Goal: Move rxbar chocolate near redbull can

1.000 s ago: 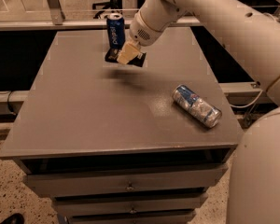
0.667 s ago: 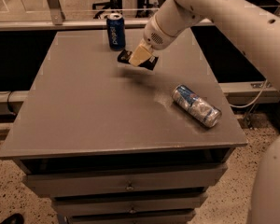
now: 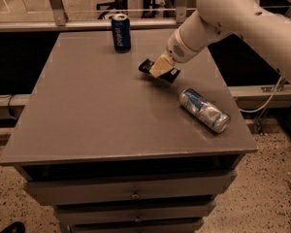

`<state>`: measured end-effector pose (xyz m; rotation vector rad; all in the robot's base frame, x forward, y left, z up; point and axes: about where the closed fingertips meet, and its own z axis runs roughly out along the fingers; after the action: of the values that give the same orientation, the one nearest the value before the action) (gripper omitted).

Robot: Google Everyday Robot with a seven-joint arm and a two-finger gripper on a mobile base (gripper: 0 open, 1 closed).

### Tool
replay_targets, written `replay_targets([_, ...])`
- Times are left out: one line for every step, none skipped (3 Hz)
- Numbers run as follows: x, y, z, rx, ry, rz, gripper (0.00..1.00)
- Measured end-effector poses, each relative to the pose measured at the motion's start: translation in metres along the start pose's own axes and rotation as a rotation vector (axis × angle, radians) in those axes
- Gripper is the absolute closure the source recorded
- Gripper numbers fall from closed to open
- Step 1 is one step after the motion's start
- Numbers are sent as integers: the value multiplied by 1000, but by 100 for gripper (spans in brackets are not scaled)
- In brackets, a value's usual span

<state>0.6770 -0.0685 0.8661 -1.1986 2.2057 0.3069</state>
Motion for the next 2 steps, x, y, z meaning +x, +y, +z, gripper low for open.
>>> replay_targets([26, 1, -6, 22, 25, 62, 100])
replay_targets([45, 5, -14, 37, 43, 105, 100])
